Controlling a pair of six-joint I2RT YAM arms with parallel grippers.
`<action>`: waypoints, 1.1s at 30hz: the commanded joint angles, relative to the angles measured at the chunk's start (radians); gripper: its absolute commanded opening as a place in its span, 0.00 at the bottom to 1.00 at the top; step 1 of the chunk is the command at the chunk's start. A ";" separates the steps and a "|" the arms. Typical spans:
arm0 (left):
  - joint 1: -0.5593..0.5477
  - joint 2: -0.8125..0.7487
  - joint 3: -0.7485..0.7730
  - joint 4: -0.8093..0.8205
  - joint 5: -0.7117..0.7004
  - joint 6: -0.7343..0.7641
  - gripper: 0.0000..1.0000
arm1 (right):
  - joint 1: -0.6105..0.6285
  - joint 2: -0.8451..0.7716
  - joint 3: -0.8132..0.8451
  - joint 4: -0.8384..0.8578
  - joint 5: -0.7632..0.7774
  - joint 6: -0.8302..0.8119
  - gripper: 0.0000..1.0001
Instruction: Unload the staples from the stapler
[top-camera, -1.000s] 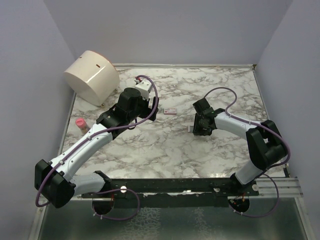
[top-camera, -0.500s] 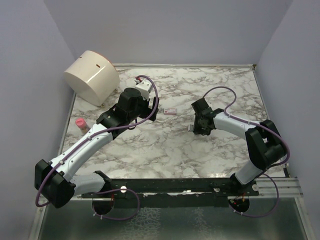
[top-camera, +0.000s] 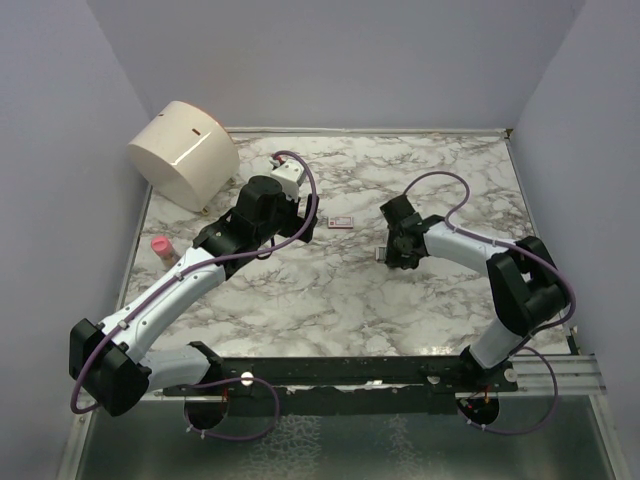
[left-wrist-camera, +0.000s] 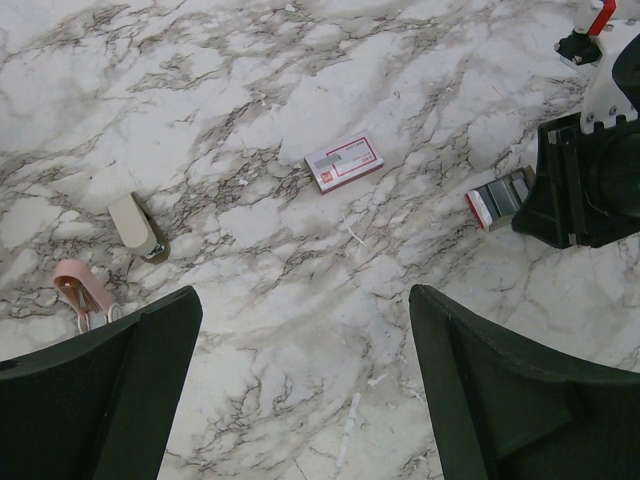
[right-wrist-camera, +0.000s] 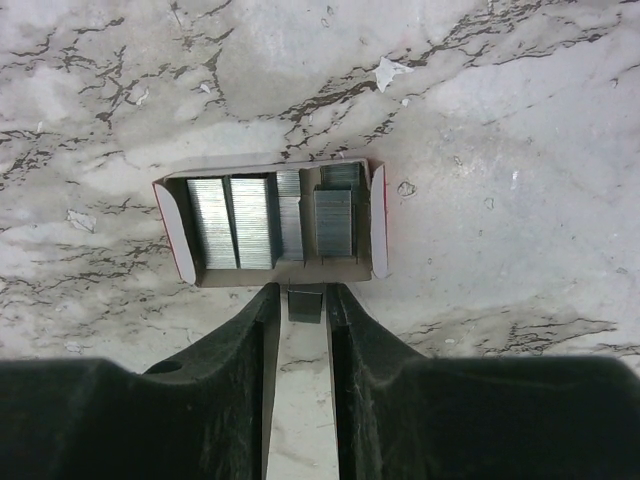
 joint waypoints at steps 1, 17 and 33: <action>-0.005 -0.013 -0.008 0.005 -0.016 0.001 0.88 | 0.009 0.025 0.027 -0.012 0.034 0.010 0.24; -0.007 -0.012 -0.007 0.003 -0.016 0.002 0.88 | 0.011 -0.041 0.052 -0.067 0.049 -0.008 0.14; -0.006 -0.009 -0.007 0.003 -0.022 0.005 0.88 | 0.000 0.079 0.254 -0.169 0.012 -0.228 0.14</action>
